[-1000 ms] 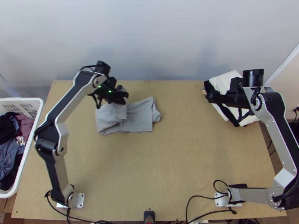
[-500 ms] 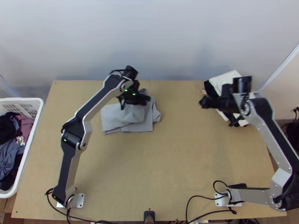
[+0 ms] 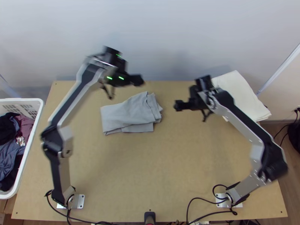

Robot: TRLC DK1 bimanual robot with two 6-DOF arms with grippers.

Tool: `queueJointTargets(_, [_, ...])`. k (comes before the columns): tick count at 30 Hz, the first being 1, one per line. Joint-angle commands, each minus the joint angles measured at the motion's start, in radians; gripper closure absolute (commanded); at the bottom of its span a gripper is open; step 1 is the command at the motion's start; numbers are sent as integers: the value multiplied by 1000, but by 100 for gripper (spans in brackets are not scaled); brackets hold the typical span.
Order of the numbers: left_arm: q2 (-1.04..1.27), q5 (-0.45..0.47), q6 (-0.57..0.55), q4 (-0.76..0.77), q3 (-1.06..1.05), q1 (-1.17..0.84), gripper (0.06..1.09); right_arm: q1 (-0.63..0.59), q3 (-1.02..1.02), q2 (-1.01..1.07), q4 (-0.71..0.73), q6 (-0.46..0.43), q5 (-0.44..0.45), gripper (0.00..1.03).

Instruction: Fold the t-shirt

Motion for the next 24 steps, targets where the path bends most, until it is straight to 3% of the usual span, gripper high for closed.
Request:
queueJointTargets(1, [-104,-2,27,-27,24,93,10,57,143,113,-8,19,-2,4])
queueJointTargets(5, [-178,-26,68,-65,24,204,10,126,325,268,-63,22,3,4])
queueJointTargets(10, [-244,-25,97,-130,14,323,10,221,531,435,-128,10,193,4])
queueJointTargets(15, [-280,-25,108,-153,-14,402,10,261,703,581,-226,5,273,4])
queueJointTargets(24, [-296,-25,108,-167,-38,438,10,233,752,685,-246,-10,377,4])
